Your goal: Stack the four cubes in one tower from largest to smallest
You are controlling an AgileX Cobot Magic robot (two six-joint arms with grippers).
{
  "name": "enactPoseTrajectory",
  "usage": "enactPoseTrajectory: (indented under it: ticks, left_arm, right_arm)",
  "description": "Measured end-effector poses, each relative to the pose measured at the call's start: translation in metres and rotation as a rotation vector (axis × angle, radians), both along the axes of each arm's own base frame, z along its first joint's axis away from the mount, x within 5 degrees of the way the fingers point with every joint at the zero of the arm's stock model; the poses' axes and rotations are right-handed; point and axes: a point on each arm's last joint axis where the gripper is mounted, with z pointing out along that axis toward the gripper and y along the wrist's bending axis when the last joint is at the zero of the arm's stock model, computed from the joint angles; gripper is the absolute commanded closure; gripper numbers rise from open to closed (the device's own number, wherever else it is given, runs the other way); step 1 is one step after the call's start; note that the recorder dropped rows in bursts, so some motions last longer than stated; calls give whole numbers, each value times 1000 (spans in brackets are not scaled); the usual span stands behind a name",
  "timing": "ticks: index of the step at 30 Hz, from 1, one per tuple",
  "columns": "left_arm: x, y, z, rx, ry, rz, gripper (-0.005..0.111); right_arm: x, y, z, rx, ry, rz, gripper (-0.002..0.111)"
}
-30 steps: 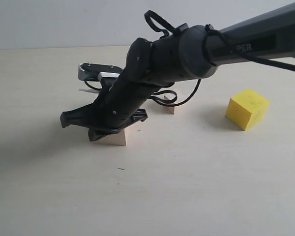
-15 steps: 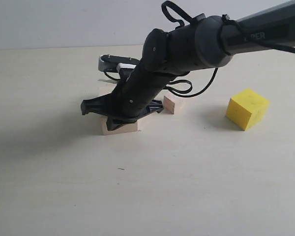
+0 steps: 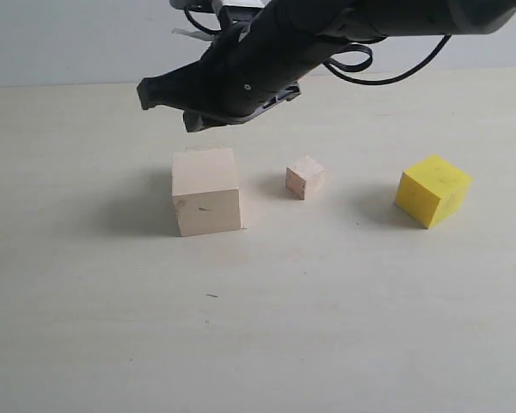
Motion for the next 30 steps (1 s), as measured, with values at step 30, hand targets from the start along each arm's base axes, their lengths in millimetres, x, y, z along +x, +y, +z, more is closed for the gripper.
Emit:
enactPoseTrajectory:
  ticks: [30]
  left_arm:
    - [0,3,48,74,-550,35,107]
  right_arm:
    - [17,-91,59,-175,-125,-142,108]
